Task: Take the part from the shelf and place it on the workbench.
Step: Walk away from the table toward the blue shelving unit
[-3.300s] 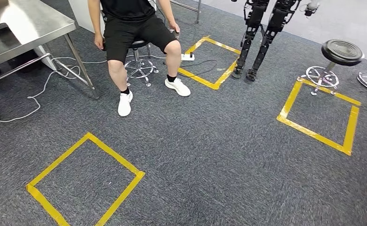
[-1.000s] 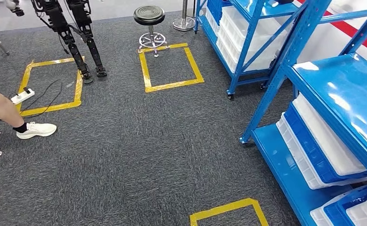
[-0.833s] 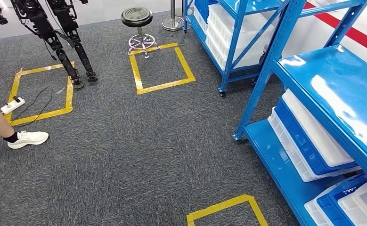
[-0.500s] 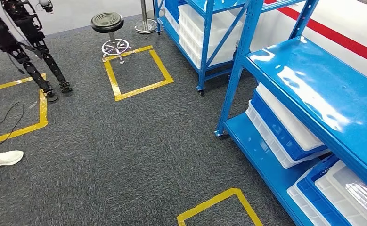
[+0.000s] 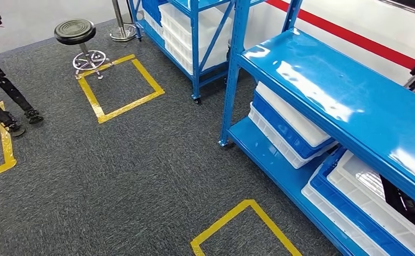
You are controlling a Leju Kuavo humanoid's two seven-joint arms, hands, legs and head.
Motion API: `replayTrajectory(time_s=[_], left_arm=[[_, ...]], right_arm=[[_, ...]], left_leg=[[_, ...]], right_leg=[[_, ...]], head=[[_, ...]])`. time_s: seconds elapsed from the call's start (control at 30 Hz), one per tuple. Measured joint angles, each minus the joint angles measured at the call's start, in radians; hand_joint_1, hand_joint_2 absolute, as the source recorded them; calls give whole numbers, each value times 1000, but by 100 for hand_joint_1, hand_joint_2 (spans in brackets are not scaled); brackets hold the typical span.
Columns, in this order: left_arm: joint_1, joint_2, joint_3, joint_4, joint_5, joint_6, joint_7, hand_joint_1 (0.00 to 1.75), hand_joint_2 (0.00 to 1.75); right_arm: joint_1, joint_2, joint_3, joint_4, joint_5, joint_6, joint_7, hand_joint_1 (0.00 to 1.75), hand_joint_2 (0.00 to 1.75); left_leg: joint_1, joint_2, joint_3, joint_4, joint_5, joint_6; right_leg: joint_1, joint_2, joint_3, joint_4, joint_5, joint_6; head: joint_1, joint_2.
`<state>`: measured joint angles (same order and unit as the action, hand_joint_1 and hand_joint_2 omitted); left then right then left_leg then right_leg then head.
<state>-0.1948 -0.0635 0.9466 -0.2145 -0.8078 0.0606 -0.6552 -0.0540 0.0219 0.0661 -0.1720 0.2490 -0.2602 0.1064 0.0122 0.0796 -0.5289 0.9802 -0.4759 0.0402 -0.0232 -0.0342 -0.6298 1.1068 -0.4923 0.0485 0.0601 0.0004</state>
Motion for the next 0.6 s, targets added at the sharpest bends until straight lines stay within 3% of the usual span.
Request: replayTrajectory(time_s=[0.07,0.1,0.17,0.2,0.27,0.3,0.37,0.4,0.43,0.47,0.53,0.6], left_arm=[[0,1,0,0,1,2,1,0,0],[-1,2,0,0,1,2,1,0,0],[-5,1,0,0,1,2,1,0,0],[-6,0,-1,0,1,3,1,0,0],[-7,-1,-1,0,1,3,1,0,0],[-7,-1,-1,0,2,3,2,0,0],[-4,1,-1,0,2,4,2,0,0],[-3,1,-1,0,3,5,3,0,0],[-3,1,-1,0,3,5,3,0,0],[-3,1,-1,0,3,6,3,0,0],[-3,2,-1,0,4,8,3,0,0],[-3,3,-1,0,5,10,3,0,0]], right_arm=[[-3,0,0,0,0,0,0,0,0],[-4,0,0,0,1,0,0,0,0],[-3,0,-1,0,1,0,1,0,0],[-2,0,-1,0,0,0,1,0,0],[-3,-1,-1,0,1,0,2,0,0],[-5,-1,-2,0,1,0,3,0,0],[-6,0,-2,0,1,1,3,0,0],[-4,1,-2,0,1,1,3,0,0],[-3,0,-2,0,1,1,3,0,0],[-3,0,-2,0,1,1,3,0,0],[-4,1,-2,0,1,2,3,0,0],[-4,2,-2,0,2,2,3,0,0]], left_leg=[[-4,21,6,3,-9,-14],[-5,31,11,4,-13,-21],[0,42,20,4,-20,-35],[5,26,19,13,-30,-41],[11,-33,-12,90,-82,-49],[11,-61,-44,159,-119,-49],[11,-80,-115,292,-168,-48],[11,-82,-133,315,-162,-46],[11,-84,-131,295,-135,-43],[11,-91,-110,237,-93,-39],[12,-136,-51,95,-19,-31],[10,-163,-24,30,2,-26]], right_leg=[[2,-34,57,-101,30,-2],[5,-35,63,-112,33,-10],[3,-10,62,-113,36,-26],[0,2,64,-115,37,-33],[-5,23,69,-117,40,-49],[-2,35,69,-117,41,-54],[4,61,70,-116,42,-58],[6,75,71,-116,42,-58],[7,90,72,-116,42,-58],[8,105,74,-116,42,-58],[10,131,76,-114,41,-57],[13,152,69,-113,42,-49]], head=[[-1,0],[-1,0],[-2,0],[-3,0],[-5,0],[-6,0],[-6,0],[-6,0],[-6,0],[-6,0],[-6,0],[-5,0]])
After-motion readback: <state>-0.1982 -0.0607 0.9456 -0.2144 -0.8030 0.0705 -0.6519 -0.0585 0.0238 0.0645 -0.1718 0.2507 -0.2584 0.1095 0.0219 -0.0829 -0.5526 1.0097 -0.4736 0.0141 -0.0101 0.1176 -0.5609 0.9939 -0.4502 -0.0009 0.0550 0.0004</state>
